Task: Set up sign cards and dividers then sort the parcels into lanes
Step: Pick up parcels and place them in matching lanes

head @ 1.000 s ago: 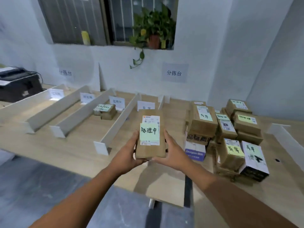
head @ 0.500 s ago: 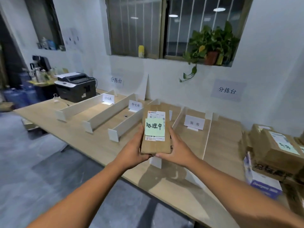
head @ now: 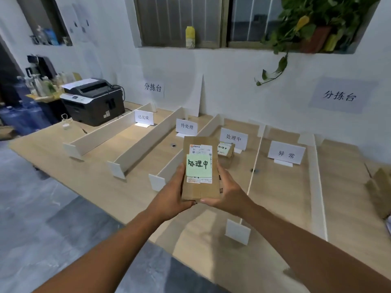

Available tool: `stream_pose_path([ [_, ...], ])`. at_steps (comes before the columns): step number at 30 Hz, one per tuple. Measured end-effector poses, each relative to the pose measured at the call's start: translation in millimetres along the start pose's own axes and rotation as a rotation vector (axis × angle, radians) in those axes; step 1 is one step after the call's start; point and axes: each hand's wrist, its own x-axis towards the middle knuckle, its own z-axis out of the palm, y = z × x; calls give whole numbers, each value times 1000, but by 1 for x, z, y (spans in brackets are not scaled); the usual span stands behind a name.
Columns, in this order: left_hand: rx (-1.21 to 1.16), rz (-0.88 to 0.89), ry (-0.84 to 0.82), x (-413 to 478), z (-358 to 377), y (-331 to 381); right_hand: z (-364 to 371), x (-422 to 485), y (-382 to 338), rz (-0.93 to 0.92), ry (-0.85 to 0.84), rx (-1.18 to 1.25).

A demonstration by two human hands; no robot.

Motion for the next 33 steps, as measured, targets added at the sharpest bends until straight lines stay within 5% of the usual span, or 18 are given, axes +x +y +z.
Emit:
stream_pose_path([
  [16,-98,-75,-349,165,-2,-201,88,173,78,357,59,-38],
  [24,64,-101,-541,229,23,-286,126,233,122,515,60,19],
  [33,142,-333,-683,274,76,-339,156,285,206,616,-29,-22],
])
